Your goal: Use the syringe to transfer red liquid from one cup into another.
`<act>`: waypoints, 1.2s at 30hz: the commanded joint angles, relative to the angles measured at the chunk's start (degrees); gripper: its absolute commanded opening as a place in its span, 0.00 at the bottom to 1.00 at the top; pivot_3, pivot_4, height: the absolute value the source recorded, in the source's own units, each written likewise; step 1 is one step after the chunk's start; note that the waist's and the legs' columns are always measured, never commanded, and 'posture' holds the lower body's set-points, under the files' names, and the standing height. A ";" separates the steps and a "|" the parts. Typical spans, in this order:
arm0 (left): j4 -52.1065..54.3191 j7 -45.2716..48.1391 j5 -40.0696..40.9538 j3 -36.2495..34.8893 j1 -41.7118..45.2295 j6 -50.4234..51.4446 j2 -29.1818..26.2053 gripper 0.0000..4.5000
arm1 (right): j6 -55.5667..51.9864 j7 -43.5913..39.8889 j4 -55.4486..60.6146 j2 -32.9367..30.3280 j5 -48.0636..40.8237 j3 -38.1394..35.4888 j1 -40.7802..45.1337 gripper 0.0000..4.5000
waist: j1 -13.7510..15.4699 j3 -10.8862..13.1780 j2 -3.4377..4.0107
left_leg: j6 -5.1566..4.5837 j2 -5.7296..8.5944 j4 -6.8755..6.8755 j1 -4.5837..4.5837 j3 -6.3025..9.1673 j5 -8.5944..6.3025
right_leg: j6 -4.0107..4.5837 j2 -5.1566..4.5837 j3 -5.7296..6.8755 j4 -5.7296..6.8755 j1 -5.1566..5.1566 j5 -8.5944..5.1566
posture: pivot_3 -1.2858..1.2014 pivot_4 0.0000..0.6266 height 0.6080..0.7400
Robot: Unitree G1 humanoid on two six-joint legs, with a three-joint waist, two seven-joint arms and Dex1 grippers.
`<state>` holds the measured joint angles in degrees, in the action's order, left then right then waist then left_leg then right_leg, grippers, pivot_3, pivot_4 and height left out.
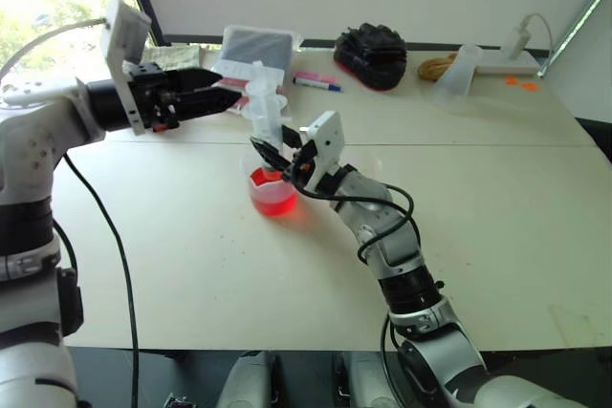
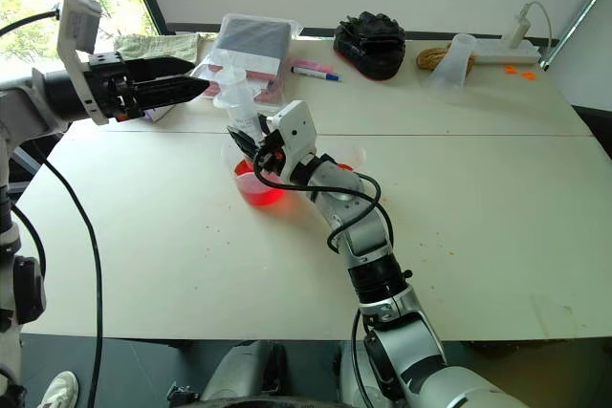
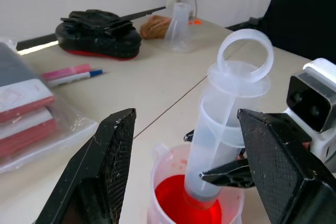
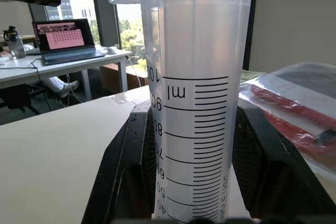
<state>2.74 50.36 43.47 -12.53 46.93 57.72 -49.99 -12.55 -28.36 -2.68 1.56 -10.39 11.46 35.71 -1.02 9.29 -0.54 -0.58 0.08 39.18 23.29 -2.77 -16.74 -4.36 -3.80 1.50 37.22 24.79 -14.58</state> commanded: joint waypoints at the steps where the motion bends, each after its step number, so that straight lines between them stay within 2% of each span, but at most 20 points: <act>1: 2.69 -0.74 1.46 -3.76 -0.94 0.67 -1.93 0.71 | 0.25 -0.02 3.15 0.64 -1.43 -0.77 2.11 0.31 | -0.01 0.00 0.00 | 0.00 0.00 0.00 0.00 0.00 0.00 | 0.00 0.00 0.00 0.00 0.00 0.00 | 0.52 0.24 1.00; 6: 3.47 -2.53 2.94 -5.02 -1.30 0.97 -0.80 0.71 | -0.42 -0.14 4.11 0.09 -1.81 -1.11 2.51 0.31 | 0.01 0.00 -0.01 | 0.00 0.00 0.00 0.00 0.02 0.00 | 0.00 -0.02 0.00 -0.01 0.00 0.00 | 0.52 0.24 1.00; 12: 1.63 -2.58 2.44 -2.76 0.75 -1.34 2.29 0.71 | -4.41 2.78 7.25 -0.43 -3.42 -4.35 4.75 0.31 | -0.02 0.00 -0.01 | 0.01 0.00 0.00 0.00 0.02 0.01 | 0.01 -0.03 0.00 0.00 0.01 0.00 | 0.52 0.24 1.00; 19: -3.16 -0.34 0.24 1.55 4.49 -5.17 6.61 0.71 | -16.50 9.87 17.02 -1.21 -9.84 -12.26 9.78 0.31 | 0.06 0.00 -0.01 | 0.02 0.02 0.00 0.01 0.01 0.01 | 0.00 -0.04 0.01 0.00 0.01 0.00 | 0.52 0.24 1.00; 25: -8.29 2.90 -2.10 4.60 7.55 -8.73 9.23 0.71 | -26.10 14.45 26.12 -5.99 -15.23 -18.69 11.07 0.31 | 0.14 0.00 -0.01 | -0.01 0.01 -0.01 0.02 0.00 -0.01 | 0.00 -0.03 0.01 0.00 0.02 0.00 | 0.52 0.24 1.00; 30: -12.76 5.83 -4.54 6.98 10.50 -11.77 11.87 0.71 | -31.43 17.02 32.77 -11.28 -17.20 -21.86 7.70 0.31 | 0.25 -0.01 -0.01 | -0.20 0.03 -0.01 0.05 -0.01 -0.11 | 0.00 -0.02 0.02 -0.01 0.00 0.00 | 0.52 0.24 1.00; 36: -19.15 9.11 -7.25 8.84 15.63 -14.88 15.07 0.71 | -30.49 18.25 34.71 -12.63 -16.21 -21.20 -2.41 0.31 | 0.13 -0.01 -0.01 | -0.35 0.03 0.00 0.05 -0.03 -0.20 | 0.00 0.10 0.01 -0.02 0.01 0.00 | 0.52 0.24 1.00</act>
<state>-15.94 58.09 36.74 -3.17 60.20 44.57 -34.59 -45.05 -10.10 30.03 -10.85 -27.04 -10.30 34.30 -0.89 9.28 -0.55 -0.94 0.11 39.17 23.33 -2.81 -16.94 -4.36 -3.69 1.51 37.21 24.80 -14.58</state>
